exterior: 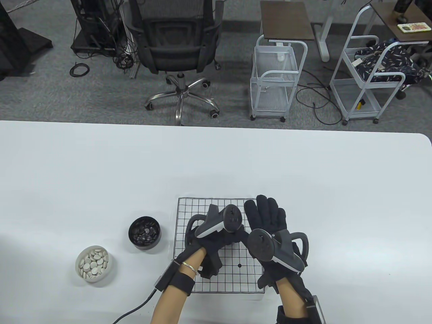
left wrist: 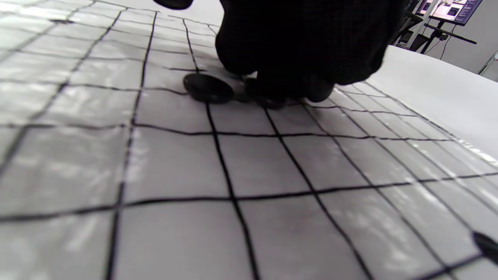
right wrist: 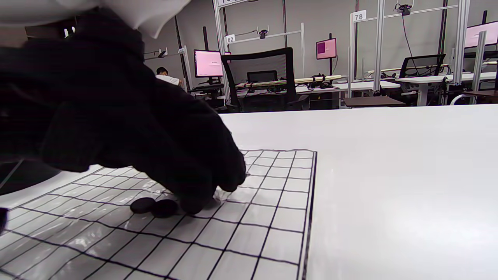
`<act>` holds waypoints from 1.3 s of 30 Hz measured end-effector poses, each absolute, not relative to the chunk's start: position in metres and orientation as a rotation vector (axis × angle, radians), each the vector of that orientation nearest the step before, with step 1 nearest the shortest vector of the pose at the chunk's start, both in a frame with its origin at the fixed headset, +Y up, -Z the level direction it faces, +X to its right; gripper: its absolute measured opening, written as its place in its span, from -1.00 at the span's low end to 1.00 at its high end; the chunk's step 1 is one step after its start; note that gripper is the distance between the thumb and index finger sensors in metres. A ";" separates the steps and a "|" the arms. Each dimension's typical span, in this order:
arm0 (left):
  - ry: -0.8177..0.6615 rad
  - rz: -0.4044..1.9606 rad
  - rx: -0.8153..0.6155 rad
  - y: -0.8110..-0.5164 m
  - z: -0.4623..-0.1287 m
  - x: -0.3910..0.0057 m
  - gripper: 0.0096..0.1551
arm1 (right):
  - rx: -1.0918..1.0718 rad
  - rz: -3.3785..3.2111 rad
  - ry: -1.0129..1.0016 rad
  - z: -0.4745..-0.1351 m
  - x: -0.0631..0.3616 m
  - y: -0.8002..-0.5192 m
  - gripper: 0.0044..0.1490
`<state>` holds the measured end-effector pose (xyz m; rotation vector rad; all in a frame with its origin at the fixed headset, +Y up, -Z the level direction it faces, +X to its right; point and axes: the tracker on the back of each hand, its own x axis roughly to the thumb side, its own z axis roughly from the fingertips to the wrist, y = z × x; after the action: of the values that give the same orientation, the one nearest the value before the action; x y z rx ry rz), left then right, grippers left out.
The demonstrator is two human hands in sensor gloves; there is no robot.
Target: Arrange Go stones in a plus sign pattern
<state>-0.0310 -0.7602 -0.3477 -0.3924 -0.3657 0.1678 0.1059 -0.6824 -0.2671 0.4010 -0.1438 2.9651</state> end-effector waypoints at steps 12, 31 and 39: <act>-0.363 0.130 -0.396 -0.759 -0.346 -0.030 -0.51 | 0.383 2.961 -0.140 -0.268 0.109 -0.683 0.02; -0.366 0.145 -0.310 -0.720 -0.346 -0.059 -0.39 | 0.386 2.963 -0.134 -0.268 0.109 -0.684 0.03; -0.201 -0.170 -0.026 -0.672 -0.318 -0.152 -0.31 | 0.394 2.967 -0.152 -0.268 0.107 -0.683 0.03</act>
<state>-0.1517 -0.6717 -0.3181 -0.0263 -0.2011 -0.1704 0.1075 -0.6831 -0.2679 0.3939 -0.1516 2.9669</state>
